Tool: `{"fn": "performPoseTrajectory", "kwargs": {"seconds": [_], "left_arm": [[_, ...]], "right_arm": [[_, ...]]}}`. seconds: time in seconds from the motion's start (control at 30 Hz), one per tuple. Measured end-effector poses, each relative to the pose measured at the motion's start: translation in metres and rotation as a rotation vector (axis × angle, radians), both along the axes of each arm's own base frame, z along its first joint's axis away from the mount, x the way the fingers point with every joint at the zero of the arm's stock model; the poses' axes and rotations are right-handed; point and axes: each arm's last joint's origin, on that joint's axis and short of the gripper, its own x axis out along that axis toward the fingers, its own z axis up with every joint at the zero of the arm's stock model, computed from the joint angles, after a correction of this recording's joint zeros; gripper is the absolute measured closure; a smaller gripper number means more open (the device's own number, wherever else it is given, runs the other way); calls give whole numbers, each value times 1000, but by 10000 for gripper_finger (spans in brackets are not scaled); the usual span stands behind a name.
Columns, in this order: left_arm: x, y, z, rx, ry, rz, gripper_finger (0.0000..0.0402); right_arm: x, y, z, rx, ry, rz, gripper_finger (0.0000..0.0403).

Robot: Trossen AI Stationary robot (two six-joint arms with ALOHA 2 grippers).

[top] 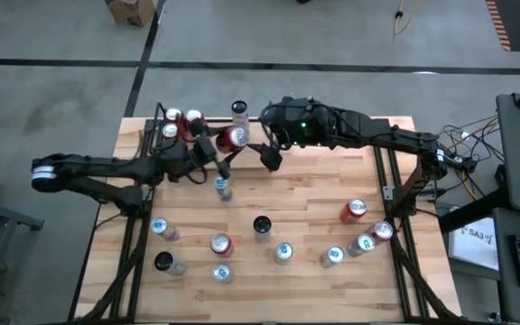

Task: Place canned beverage on shelf
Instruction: Put the red and black soda can on the shelf aligned with the other red and black soda can

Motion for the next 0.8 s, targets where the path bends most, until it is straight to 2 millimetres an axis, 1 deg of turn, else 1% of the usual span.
{"fn": "performPoseTrajectory", "kwargs": {"seconds": [0.07,0.13,0.23,0.27,0.33,0.47,0.6,0.7,0.8], "left_arm": [[-10,-4,4,-34,-12,-92,107],[-19,-8,9,-67,-58,-187,107],[-31,-12,10,-100,-103,-272,107],[-34,-13,8,-114,-109,-283,107],[-39,-14,2,-149,-111,-288,107],[-47,-15,-10,-199,-119,-296,107],[-52,-16,-18,-234,-125,-300,107],[-56,-16,-21,-242,-153,-304,107],[-58,-17,-21,-244,-169,-305,107]], "right_arm": [[1,2,0,-26,4,70,20],[3,3,-3,-42,0,121,19],[14,6,-10,-44,-27,206,19],[20,7,-14,-52,-29,235,19],[29,12,-17,-80,-67,282,19],[50,21,-29,-129,-108,329,19],[70,20,-41,-148,-168,318,19],[81,20,-47,-147,-214,307,19],[87,18,-49,-167,-251,288,19]]}}
